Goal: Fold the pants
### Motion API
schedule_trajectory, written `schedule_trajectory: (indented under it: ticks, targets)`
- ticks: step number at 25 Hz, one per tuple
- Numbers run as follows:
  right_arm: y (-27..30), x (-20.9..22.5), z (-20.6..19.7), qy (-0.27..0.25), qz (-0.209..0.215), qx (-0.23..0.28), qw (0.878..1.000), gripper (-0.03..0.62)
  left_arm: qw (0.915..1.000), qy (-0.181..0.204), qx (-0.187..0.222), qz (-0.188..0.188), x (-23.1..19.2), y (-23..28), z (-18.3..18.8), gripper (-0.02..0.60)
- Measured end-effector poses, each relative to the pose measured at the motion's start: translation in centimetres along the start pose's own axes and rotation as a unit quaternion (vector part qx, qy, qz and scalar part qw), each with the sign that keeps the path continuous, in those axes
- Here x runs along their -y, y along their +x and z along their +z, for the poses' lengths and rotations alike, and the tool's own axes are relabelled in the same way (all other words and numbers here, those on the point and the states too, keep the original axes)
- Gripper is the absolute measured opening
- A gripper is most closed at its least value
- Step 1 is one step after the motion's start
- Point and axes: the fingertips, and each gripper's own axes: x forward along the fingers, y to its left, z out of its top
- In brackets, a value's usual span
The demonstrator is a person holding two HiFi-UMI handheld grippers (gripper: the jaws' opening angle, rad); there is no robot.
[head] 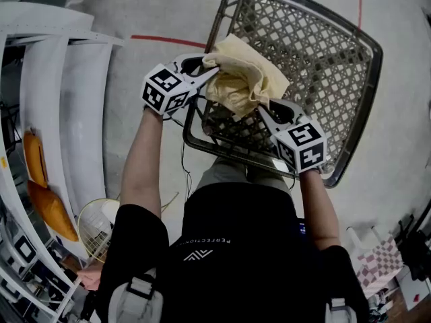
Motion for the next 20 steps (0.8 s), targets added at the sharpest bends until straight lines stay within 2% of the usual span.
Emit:
schedule_trajectory:
  ticks: [7,11,15,20]
  targets:
    - [0.9,-0.8,-1.4,-0.015,0.028,-0.034,0.999,0.081,0.9992,0.016,-0.037,-0.001,0.9,-1.2,-1.8,0.143]
    - [1.5,-1.4,-2.6,-0.034,0.043,-0.067,0.996,0.081,0.999,0.006,-0.043,0.012,0.8,-1.9,-2.8,0.146]
    - [1.7,-1.9,-3.2,-0.045,0.053,-0.078,0.994,0.081,0.9981,0.015,-0.046,0.04,0.3,-2.5,-3.2,0.106]
    - [1.7,-3.0,-4.9,-0.084,0.073,-0.128,0.985,0.081,0.9967,0.031,-0.039,0.063,-0.3,-3.3,-2.9,0.069]
